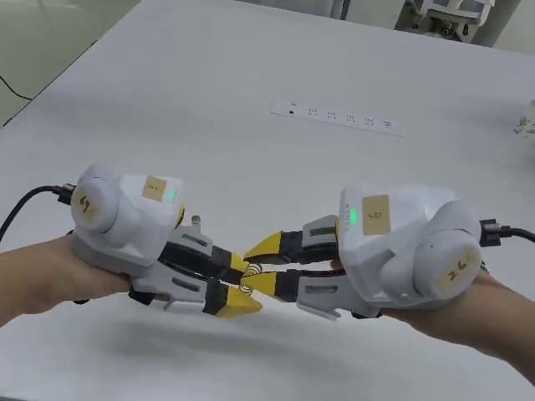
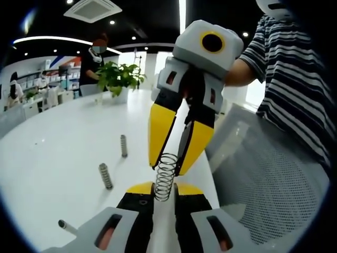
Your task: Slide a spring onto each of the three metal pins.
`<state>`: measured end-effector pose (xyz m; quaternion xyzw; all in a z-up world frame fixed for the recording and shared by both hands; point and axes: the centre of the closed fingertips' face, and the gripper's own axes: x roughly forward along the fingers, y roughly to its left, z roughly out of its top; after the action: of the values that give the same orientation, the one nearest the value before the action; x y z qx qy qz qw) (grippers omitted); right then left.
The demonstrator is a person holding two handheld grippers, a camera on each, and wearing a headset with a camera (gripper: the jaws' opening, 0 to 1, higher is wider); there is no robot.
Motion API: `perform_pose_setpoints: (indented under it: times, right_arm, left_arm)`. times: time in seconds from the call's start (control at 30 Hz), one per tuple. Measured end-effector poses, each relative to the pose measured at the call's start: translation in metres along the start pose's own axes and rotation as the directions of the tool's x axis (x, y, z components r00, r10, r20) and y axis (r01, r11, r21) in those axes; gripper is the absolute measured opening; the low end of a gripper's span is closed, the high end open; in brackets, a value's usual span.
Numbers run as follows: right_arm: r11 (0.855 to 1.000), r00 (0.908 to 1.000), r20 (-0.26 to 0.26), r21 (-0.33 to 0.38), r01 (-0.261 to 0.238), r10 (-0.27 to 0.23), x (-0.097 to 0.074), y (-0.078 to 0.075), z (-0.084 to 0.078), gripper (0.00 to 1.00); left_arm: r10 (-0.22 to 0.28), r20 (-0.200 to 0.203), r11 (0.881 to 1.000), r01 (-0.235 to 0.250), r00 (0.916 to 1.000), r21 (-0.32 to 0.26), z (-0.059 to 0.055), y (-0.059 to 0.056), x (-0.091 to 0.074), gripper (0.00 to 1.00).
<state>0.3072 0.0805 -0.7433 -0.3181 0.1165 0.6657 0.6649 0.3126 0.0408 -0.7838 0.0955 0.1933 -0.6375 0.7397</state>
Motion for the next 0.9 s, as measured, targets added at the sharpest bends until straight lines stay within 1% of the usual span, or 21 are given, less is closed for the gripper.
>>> perform_pose_setpoints:
  times: [0.13,0.4,0.57,0.73,0.9]
  right_arm:
    - [1.0,0.9999,-0.015,-0.023,-0.005,0.004,0.0,-0.001,0.0,0.07]
    - [0.999,0.9997,-0.021,-0.045,-0.016,0.015,0.002,-0.003,0.004,0.07]
    - [0.998,0.9994,-0.026,-0.057,-0.022,0.021,0.003,-0.004,0.006,0.07]
    - [0.997,0.9991,-0.032,-0.069,-0.028,0.026,0.004,-0.006,0.006,0.07]
    - [0.996,0.9987,-0.039,-0.08,-0.036,0.033,0.005,-0.005,0.006,0.07]
  left_arm:
    - [0.01,0.004,1.0,-0.01,0.9999,-0.004,0.0,0.001,0.001,0.09]
    - [0.023,0.008,1.0,-0.023,0.9997,-0.016,-0.003,0.003,-0.003,0.12]
    - [0.037,0.005,0.999,-0.037,0.9993,-0.025,-0.007,0.006,-0.01,0.12]
    - [0.063,0.004,0.997,-0.062,0.998,-0.038,-0.012,0.01,-0.018,0.13]
    - [0.083,0.003,0.995,-0.083,0.9966,-0.051,-0.016,0.011,-0.026,0.13]
